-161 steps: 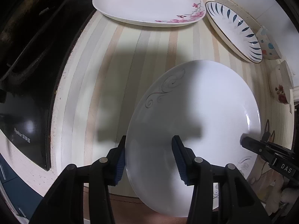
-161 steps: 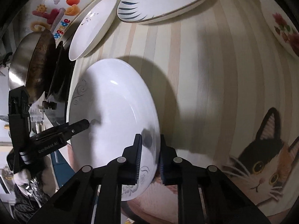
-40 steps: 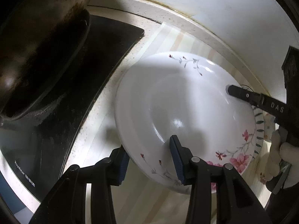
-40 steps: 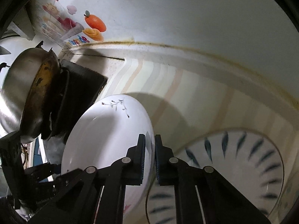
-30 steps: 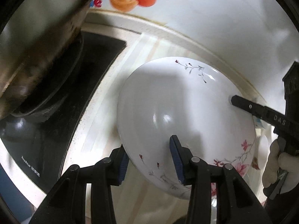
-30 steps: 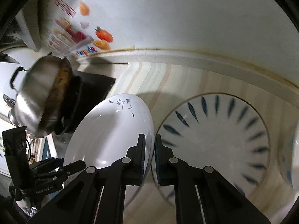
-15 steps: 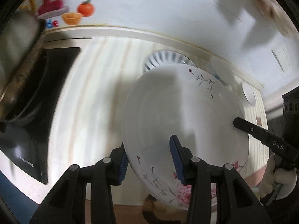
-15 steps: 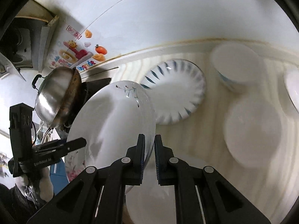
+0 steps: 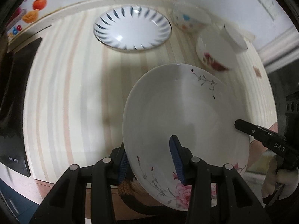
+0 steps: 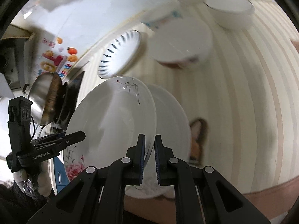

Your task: Organize plates and bowls

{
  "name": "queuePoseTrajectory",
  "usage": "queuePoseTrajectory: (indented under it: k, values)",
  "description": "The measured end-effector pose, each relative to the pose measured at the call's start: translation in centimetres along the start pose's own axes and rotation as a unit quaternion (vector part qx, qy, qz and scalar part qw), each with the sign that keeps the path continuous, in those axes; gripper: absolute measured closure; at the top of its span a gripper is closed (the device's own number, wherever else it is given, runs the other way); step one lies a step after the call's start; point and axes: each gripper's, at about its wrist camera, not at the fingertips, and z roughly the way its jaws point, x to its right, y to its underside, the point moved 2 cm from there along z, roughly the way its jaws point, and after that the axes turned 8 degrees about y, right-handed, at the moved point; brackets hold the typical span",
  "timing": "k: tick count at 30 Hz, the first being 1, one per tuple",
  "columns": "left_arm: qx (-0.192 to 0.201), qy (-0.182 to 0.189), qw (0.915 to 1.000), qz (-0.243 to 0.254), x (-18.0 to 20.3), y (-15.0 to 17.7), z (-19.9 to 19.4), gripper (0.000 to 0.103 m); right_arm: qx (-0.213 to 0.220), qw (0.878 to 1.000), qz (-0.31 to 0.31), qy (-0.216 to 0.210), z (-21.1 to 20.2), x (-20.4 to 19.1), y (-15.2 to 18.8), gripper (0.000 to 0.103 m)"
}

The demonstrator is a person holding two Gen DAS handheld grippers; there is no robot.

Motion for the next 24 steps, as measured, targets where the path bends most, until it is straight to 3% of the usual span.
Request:
queuePoseTrajectory:
  k: [10, 24]
  values:
    - [-0.025, -0.032, 0.9988, 0.027, 1.0, 0.5, 2.1, 0.064, -0.011, 1.000, 0.023, 0.008, 1.5, 2.1, 1.3, 0.092]
    - [-0.033, -0.065, 0.9970, 0.025, 0.1, 0.9, 3.0, 0.064, -0.019, 1.000, 0.015, 0.015, 2.1, 1.6, 1.0, 0.092]
